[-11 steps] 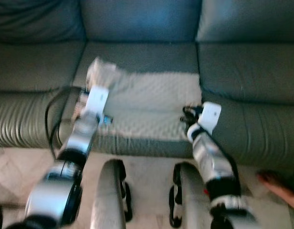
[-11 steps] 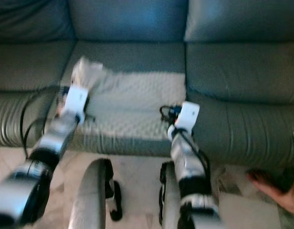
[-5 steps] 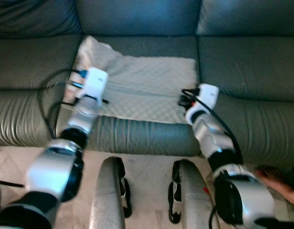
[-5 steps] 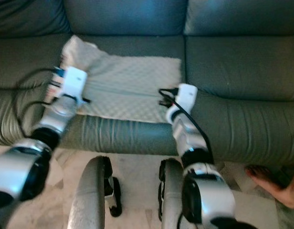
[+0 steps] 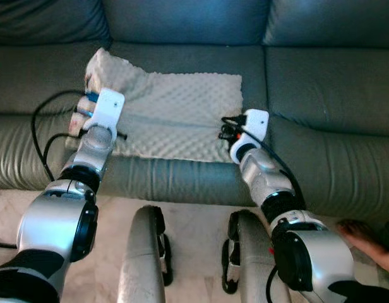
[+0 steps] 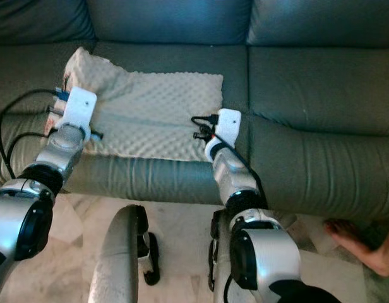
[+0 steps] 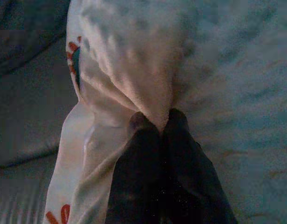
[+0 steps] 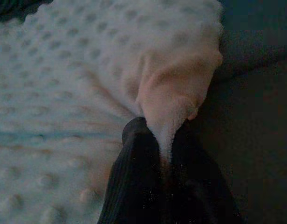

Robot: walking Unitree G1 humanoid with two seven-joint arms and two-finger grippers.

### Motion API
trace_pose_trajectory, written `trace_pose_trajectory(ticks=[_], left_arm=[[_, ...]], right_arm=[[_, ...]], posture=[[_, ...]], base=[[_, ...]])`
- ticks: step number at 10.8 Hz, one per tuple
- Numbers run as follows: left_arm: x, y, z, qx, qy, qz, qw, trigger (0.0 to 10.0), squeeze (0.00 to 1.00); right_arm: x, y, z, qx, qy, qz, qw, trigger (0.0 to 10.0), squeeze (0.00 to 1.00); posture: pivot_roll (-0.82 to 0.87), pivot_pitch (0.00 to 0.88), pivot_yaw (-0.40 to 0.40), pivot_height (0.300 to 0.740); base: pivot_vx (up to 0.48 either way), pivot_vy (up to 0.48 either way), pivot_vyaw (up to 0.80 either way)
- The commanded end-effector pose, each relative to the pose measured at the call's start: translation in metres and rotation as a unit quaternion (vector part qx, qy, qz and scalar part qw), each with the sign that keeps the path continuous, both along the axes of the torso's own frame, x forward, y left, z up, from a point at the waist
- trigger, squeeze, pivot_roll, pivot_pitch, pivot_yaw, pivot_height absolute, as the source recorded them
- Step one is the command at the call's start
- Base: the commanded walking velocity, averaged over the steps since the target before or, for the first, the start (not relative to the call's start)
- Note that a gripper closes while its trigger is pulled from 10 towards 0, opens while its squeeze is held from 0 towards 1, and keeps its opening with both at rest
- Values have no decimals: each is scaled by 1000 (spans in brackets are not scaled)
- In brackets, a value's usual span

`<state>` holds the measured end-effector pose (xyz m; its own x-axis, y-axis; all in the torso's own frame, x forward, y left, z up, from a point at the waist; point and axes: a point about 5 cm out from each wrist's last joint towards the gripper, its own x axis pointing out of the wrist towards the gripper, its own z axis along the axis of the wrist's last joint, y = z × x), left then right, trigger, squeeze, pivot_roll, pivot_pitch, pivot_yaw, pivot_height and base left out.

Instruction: Move the pillow to the sofa

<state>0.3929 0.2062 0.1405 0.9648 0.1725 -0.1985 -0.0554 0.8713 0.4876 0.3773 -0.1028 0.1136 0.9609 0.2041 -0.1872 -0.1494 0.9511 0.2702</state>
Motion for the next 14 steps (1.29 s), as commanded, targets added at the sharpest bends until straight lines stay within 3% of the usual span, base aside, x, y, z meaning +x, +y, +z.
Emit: trace_pose_trajectory(ticks=[1, 2, 4, 8, 11, 13, 14], left_arm=[[-4, -2, -12, -2, 27, -8, 1000, 10000, 620], [-5, -5, -16, -11, 38, -12, 999, 10000, 1000], [-4, -8, -14, -10, 41, -17, 999, 10000, 1000], [0, 0, -2, -8, 16, 2, 1000, 10000, 1000], [8, 0, 21, -26, -37, 14, 999, 10000, 1000], [11, 5, 40, -38, -90, 17, 995, 10000, 1000], [7, 17, 40, -55, -117, 31, 991, 10000, 1000]], right_arm=[[-8, -10, -21, -9, 38, -19, 999, 10000, 490], [-9, -11, -22, -7, 38, -17, 999, 10000, 1000], [-7, -17, -19, -17, 28, -32, 999, 10000, 1000], [-5, -25, -13, -20, 7, -30, 999, 10000, 1000], [-5, -31, 3, -40, -45, -20, 998, 10000, 1000], [-24, -24, 6, -52, -86, 14, 995, 10000, 1000], [-49, -23, -4, -59, -99, 19, 993, 10000, 1000]], posture=[[-21, 346, 43, 616], [-24, 342, 43, 616], [-27, 317, 39, 616], [-31, 251, 25, 616], [-49, 153, 21, 616], [-65, 77, 18, 616], [-65, 36, 19, 616]], base=[[0, 0, 0], [0, 0, 0], [0, 0, 0], [0, 0, 0], [0, 0, 0], [0, 0, 0], [0, 0, 0]])
